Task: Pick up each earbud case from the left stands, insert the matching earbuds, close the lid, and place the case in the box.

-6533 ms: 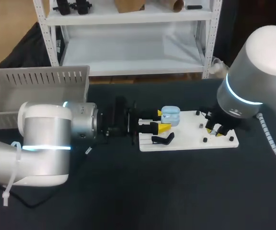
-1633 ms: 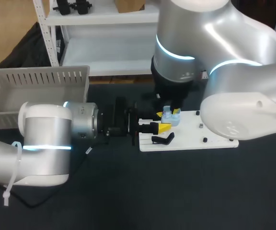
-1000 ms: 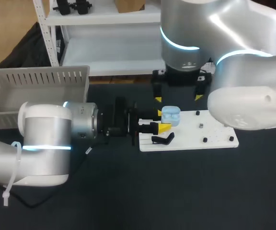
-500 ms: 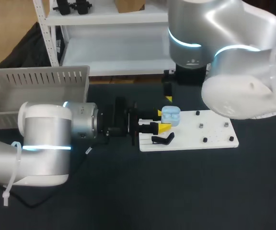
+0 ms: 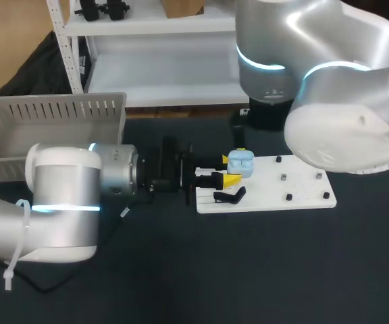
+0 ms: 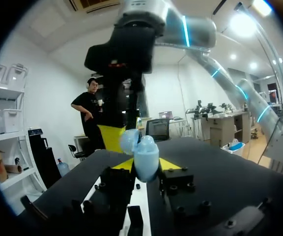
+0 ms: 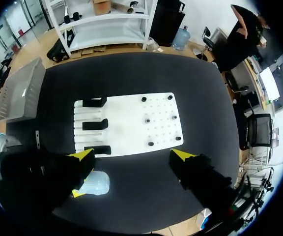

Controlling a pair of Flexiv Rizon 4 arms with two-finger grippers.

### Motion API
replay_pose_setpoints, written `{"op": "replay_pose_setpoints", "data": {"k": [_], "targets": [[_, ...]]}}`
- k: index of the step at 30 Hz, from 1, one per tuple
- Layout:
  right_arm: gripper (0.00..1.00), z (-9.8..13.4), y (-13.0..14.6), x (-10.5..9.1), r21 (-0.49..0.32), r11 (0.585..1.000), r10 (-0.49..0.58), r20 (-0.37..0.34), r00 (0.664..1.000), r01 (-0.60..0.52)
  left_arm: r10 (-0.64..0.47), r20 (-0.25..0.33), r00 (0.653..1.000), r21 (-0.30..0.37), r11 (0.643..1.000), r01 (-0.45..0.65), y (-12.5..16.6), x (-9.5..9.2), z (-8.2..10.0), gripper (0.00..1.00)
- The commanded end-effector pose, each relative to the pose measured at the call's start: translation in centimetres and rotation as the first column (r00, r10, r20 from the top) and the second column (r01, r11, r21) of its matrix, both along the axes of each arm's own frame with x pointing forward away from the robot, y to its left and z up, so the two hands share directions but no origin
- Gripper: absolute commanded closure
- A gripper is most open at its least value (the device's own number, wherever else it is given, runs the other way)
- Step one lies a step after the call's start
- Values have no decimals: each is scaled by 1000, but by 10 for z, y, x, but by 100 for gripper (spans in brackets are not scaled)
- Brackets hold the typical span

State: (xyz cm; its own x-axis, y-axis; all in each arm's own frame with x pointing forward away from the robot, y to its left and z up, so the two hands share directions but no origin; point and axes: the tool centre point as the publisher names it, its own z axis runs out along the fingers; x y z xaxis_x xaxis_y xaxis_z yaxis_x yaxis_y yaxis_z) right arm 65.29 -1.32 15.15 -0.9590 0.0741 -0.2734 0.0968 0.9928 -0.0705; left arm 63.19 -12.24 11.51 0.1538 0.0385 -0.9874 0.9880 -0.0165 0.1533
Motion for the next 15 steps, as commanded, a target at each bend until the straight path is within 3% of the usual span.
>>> {"op": "replay_pose_setpoints", "data": {"k": [1, 5, 15], "targets": [[0, 3, -5, -16, 7, 1000, 9, 25, 1000, -9, 2, 1, 1000, 0, 1000, -2, 0, 0, 0, 100], [0, 2, -3, -18, 1, 1000, 18, 28, 999, -18, 2, 1, 1000, 0, 1000, -2, 0, 0, 0, 100], [0, 35, -18, -11, 70, 998, -11, 202, 979, -3, 2, 1, 1000, 0, 1000, -2, 0, 0, 0, 100]]}}
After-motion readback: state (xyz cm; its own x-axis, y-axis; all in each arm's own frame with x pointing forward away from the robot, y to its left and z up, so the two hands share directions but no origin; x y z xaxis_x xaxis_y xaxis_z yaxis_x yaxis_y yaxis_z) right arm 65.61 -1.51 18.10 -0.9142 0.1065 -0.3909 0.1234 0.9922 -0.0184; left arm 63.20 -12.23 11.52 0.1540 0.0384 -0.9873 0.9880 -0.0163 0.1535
